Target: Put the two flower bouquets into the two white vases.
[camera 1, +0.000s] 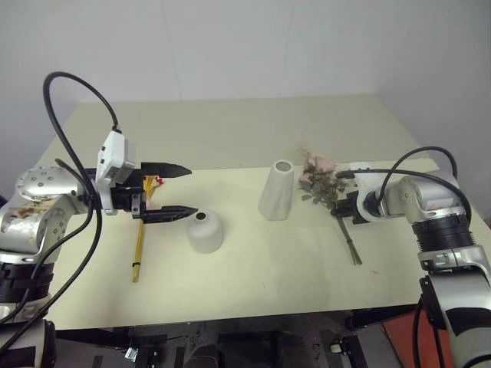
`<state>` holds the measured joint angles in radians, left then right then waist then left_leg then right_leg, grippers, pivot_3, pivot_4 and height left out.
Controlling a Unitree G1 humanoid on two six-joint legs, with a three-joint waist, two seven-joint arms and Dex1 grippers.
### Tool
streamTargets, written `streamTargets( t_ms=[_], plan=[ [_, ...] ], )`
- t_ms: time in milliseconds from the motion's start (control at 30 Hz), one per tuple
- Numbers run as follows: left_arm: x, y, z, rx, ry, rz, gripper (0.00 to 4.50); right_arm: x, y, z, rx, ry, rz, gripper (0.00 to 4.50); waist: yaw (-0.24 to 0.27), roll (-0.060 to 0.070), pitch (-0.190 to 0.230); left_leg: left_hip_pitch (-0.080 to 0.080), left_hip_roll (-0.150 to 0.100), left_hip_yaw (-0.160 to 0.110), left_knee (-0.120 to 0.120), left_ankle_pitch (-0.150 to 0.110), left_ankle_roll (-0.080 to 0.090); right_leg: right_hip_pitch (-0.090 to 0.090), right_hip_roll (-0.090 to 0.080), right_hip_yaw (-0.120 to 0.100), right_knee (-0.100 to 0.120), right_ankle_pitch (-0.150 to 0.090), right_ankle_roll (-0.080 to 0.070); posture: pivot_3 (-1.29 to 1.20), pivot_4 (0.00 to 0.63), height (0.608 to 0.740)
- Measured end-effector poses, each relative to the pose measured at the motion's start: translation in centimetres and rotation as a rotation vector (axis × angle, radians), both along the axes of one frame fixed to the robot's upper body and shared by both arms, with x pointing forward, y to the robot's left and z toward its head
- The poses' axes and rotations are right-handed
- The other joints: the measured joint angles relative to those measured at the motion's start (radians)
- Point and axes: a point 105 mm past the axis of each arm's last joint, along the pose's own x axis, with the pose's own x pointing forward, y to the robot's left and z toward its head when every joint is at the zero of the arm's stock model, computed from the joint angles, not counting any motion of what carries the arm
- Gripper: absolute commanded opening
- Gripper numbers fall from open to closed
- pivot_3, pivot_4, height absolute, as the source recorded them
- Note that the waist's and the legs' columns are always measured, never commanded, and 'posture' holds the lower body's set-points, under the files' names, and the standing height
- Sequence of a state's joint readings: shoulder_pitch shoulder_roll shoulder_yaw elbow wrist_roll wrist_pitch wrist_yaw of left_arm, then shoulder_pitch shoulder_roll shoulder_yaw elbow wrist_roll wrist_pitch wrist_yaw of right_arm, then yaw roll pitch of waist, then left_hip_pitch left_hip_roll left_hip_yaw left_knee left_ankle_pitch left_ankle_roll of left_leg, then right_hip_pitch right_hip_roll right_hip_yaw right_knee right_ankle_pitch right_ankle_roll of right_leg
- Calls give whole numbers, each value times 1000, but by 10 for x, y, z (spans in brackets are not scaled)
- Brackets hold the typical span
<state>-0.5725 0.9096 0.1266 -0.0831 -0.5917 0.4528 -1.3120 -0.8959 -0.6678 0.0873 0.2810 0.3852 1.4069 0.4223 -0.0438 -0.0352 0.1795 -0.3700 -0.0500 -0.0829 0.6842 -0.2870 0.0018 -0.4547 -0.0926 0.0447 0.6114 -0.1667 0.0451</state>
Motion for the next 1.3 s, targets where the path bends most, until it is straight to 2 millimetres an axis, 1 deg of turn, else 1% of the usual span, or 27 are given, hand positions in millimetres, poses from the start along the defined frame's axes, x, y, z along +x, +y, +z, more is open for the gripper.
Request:
streamTargets(
  t_ms=[100, 200, 267, 300, 367, 433, 467, 533, 600, 733, 833, 933, 1033, 1200, 1300],
  plan=[
    [2, 0, 2, -2, -9, -7, 4500, 0, -2, 0, 12, -41, -40, 220, 0, 0, 0, 0, 0, 0, 0, 0, 0, 0, 0, 0, 0, 0, 0, 0, 150, 740],
    [3, -2, 0, -2, -4, -24, 4500, 6, -3, 13, 43, -185, -77, 220, -1, 0, 0, 0, -1, 0, 0, 0, 0, -1, 0, 1, 1, 0, 0, 0, 150, 740],
    [5, -4, 1, -4, 2, -36, 4500, 11, 0, 42, 90, -395, -91, 220, -1, 0, 0, -1, -1, 0, 0, 0, 0, -2, 0, 1, 2, 0, 0, 0, 150, 740],
    [6, -5, 4, -8, -3, -42, 4500, 13, 3, 67, 133, -550, -102, 220, -2, 0, 0, -2, 0, 0, 0, 0, 0, -3, 0, 1, 2, 0, 0, 0, 150, 740],
    [8, -10, 10, -13, -16, -62, 4500, 6, 9, 115, 182, -821, -101, 220, -2, 0, 0, -1, 0, 0, 0, 0, 0, -3, 0, 1, 2, 0, 0, 0, 150, 740],
    [9, -12, 13, -17, -16, -74, 4500, -6, 18, 151, 204, -1031, -64, 220, -2, 0, 0, -1, 0, 0, 0, 0, 0, -2, 0, 1, 2, 0, 0, 0, 150, 740],
    [10, -13, 13, -19, -10, -77, 4500, -12, 23, 164, 216, -1109, -39, 220, -3, 1, 0, -1, 0, 0, 0, 0, 0, -2, 0, 1, 2, 0, 0, 0, 150, 740],
    [12, -15, 10, -20, 11, -80, 4500, -22, 36, 180, 267, -1218, 11, 220, -5, 1, 0, 0, 0, 0, 0, 0, 0, -2, 0, 1, 3, 0, 0, 0, 150, 740],
    [13, -18, 8, -13, 32, -85, 4500, -28, 51, 187, 315, -1278, 52, 220, -6, 1, 0, 0, 0, 0, 0, 1, -1, -2, 0, 1, 3, 1, 0, 0, 150, 740],
    [17, -22, 12, -9, 31, -84, 4500, -35, 83, 194, 400, -1334, 143, 220, -9, 1, 0, 0, 0, 0, 0, 1, -1, -2, 0, 1, 4, 1, 0, 0, 150, 740],
    [18, -22, 11, -16, 36, -83, 4500, -41, 101, 199, 439, -1353, 200, 220, -9, 1, 0, 0, 0, 0, 0, 1, -1, -2, 0, 1, 4, 1, 0, 0, 150, 740],
    [19, -22, 11, -19, 41, -82, 4500, -43, 109, 199, 447, -1356, 227, 220, -9, 1, 0, 0, 0, 0, 0, 1, -1, -2, 0, 1, 4, 1, 0, 0, 150, 740],
    [19, -22, 11, -19, 41, -81, 4500, -42, 111, 198, 450, -1358, 234, 220, -9, 1, 0, 0, 0, 0, 0, 1, -1, -2, 0, 1, 4, 1, 0, 0, 150, 740],
    [19, -21, 10, -18, 42, -78, 4500, -35, 113, 183, 435, -1308, 229, 220, -11, 1, -1, 0, 0, 0, 0, 1, -1, -2, 0, 1, 4, 1, 0, 0, 150, 740],
    [19, -21, 10, -18, 43, -76, 4500, -34, 116, 180, 434, -1298, 238, 220, -16, 1, -1, 0, 0, 0, 0, 1, -1, -2, 0, 1, 4, 1, 0, 0, 150, 740]
  ],
)
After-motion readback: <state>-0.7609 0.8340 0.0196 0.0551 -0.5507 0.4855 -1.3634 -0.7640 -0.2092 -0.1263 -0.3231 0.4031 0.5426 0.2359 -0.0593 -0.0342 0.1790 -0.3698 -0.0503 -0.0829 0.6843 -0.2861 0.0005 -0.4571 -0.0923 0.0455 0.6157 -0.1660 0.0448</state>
